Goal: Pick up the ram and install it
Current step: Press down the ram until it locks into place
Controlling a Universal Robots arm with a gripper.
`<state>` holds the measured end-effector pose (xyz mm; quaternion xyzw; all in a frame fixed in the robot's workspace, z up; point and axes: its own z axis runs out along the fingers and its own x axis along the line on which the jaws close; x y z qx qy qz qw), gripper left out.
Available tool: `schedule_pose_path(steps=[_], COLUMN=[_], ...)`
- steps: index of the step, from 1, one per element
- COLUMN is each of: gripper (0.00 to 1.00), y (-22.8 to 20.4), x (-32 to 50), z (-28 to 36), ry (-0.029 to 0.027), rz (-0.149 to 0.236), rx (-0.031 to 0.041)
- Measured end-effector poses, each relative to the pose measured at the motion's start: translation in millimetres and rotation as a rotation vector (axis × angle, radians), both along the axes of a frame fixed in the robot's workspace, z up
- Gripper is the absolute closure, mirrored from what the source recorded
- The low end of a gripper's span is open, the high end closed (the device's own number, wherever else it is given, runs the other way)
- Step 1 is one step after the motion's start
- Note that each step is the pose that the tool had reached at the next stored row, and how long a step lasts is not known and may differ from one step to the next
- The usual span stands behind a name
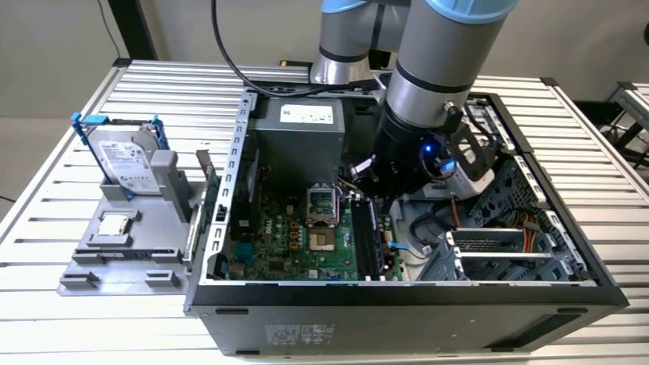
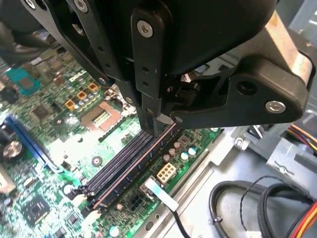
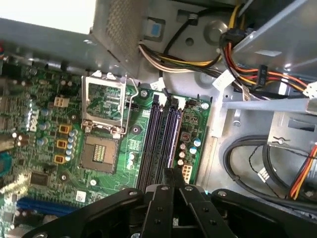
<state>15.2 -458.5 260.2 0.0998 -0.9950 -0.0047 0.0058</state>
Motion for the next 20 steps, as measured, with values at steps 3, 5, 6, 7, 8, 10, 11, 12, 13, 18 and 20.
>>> schedule_pose_path(steps=[3, 5, 6, 7, 8, 10, 11, 12, 13, 18, 20], gripper=[1.0, 1.0, 1.0, 1.0, 1.0, 1.0, 1.0, 1.0, 1.0, 1.0, 1.0], y=[0.0, 0.0, 0.0, 0.0, 0.0, -0.1, -0.1, 0.0, 0.0, 0.0, 0.0], x=[-0.1, -0.1, -0.1, -0.2, -0.2, -0.2, -0.2, -0.2, -0.2, -0.2, -0.2], z=[0.0, 0.0, 0.0, 0.0, 0.0, 0.1, 0.1, 0.1, 0.0, 0.0, 0.0], ry=[-0.0001, 0.0, 0.0, 0.0001, 0.0001, 0.0001, 0.0, -0.0001, -0.0003, -0.0011, -0.0014], rz=[0.055, 0.092, 0.11, 0.128, 0.147, 0.183, 0.201, 0.219, 0.237, 0.328, 0.364], rx=[-0.0034, -0.0076, -0.0097, -0.012, -0.0141, -0.0167, -0.0174, -0.0177, -0.0178, -0.018, -0.0179])
